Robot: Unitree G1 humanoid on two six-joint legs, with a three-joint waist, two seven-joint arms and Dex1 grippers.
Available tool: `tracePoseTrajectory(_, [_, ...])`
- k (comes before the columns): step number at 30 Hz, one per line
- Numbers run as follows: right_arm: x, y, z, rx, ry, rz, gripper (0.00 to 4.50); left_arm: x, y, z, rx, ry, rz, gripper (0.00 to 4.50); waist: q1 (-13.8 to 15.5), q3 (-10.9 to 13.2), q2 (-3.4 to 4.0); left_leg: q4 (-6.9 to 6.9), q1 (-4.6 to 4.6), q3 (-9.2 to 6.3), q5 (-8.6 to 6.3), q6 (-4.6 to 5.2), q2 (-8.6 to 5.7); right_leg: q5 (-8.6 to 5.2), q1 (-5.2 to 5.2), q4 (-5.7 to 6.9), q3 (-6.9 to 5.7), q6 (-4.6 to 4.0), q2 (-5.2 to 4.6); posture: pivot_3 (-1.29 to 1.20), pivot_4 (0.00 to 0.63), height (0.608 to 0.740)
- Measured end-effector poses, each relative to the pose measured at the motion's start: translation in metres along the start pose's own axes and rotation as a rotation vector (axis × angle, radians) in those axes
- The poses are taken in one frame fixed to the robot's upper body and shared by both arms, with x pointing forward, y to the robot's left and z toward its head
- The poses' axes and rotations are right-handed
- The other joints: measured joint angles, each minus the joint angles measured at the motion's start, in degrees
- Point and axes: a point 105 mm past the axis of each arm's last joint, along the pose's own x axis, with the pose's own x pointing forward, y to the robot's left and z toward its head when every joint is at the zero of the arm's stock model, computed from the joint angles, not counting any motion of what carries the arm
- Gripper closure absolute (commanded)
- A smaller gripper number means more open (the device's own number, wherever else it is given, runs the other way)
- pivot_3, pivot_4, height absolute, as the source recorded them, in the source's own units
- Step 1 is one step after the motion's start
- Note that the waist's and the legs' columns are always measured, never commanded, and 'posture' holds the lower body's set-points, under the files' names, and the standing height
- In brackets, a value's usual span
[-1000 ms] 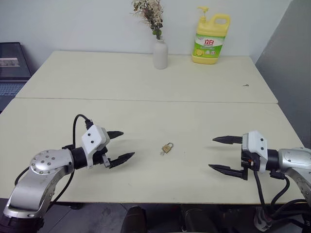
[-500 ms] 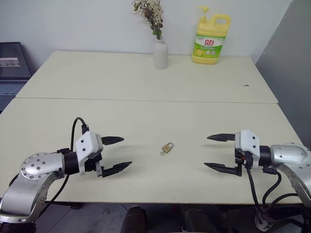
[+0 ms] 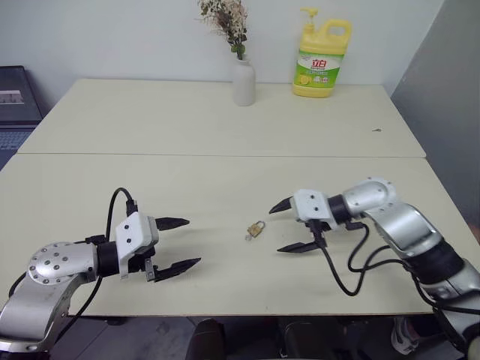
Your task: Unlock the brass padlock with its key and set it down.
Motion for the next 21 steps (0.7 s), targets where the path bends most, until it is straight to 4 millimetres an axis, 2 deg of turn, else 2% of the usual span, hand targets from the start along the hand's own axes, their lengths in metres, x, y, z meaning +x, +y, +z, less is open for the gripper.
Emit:
tracePoseTrajectory(4, [0.023, -0.014, 0.011, -0.068, 0.017, 0.068, 0.00, 0.003, -0.003, 0.001, 0.012, -0.008, -0.008, 0.06, -0.06, 0.00, 0.00, -0.03, 0.00, -0.04, 0.00, 0.00, 0.05, 0.08, -0.03, 0.05, -0.07, -0.30, 0.03, 0.00, 0.150, 0.740])
tracePoseTrajectory(10, [0.043, -0.015, -0.003, -0.046, 0.064, 0.152, 0.00, 0.005, -0.004, 0.000, 0.022, -0.003, -0.008, 0.06, 0.36, 0.01, 0.01, -0.01, -0.02, 0.00, 0.00, 0.00, 0.03, 0.08, -0.03, 0.04, -0.05, -0.34, 0.01, 0.00, 0.150, 0.740])
tracePoseTrajectory(15, [0.049, -0.026, -0.010, -0.055, 0.113, 0.167, 0.00, 0.005, -0.004, 0.001, 0.038, -0.007, -0.010, 0.06, 0.11, 0.01, 0.02, -0.02, 0.02, -0.02, 0.00, 0.00, 0.05, 0.09, -0.04, 0.11, -0.06, -0.36, 0.03, 0.00, 0.150, 0.740])
tracePoseTrajectory(20, [0.054, -0.028, -0.017, -0.057, 0.131, 0.179, 0.00, 0.006, -0.004, 0.000, 0.042, 0.000, -0.008, 0.06, 0.00, 0.01, 0.02, -0.02, 0.00, -0.02, 0.00, 0.00, 0.05, 0.07, -0.04, 0.12, -0.07, -0.39, 0.03, 0.00, 0.150, 0.740])
tracePoseTrajectory(21, [0.054, -0.028, -0.017, -0.061, 0.131, 0.183, 0.17, 0.005, -0.004, 0.000, 0.041, 0.001, -0.008, 0.02, 0.00, 0.01, 0.02, -0.02, 0.00, -0.02, 0.00, 0.00, 0.05, 0.07, -0.04, 0.12, -0.06, -0.39, 0.03, 0.00, 0.150, 0.740])
